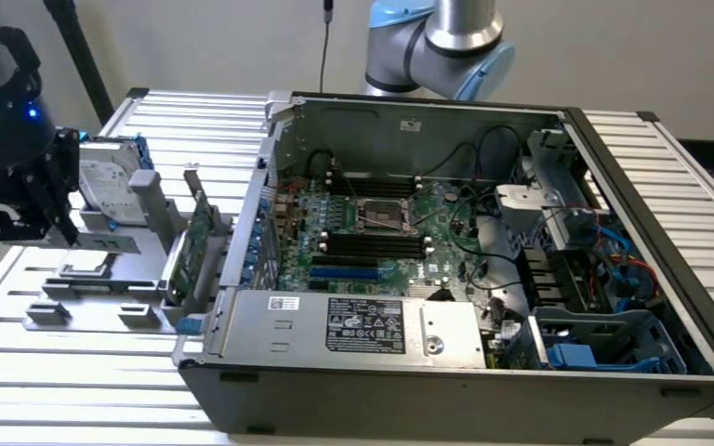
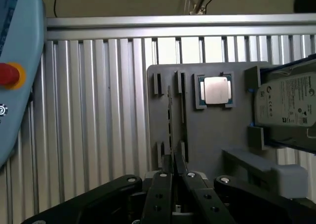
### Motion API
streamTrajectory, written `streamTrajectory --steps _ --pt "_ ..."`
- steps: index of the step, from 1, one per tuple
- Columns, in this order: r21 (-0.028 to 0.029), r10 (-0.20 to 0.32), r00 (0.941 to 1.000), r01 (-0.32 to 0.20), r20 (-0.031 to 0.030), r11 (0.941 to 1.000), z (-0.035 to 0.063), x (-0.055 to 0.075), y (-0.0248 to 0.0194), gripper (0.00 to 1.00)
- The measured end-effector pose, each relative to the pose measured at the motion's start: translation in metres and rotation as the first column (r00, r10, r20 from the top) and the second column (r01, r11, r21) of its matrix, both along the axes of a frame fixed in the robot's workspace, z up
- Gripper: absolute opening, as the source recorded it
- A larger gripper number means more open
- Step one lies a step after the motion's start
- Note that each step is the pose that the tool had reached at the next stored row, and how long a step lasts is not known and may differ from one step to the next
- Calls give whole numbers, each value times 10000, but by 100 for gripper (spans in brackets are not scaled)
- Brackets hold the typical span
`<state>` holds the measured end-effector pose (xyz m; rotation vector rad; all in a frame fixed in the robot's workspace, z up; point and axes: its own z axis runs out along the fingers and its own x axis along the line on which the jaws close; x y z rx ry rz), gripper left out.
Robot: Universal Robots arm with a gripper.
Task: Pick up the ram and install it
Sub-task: 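Pick up the ram and move it above insertion slot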
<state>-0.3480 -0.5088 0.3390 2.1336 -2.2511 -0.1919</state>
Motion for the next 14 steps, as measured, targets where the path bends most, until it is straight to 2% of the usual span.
streamTrajectory --steps 14 --pt "31 75 9999 -75 -122 10000 637 520 0 14"
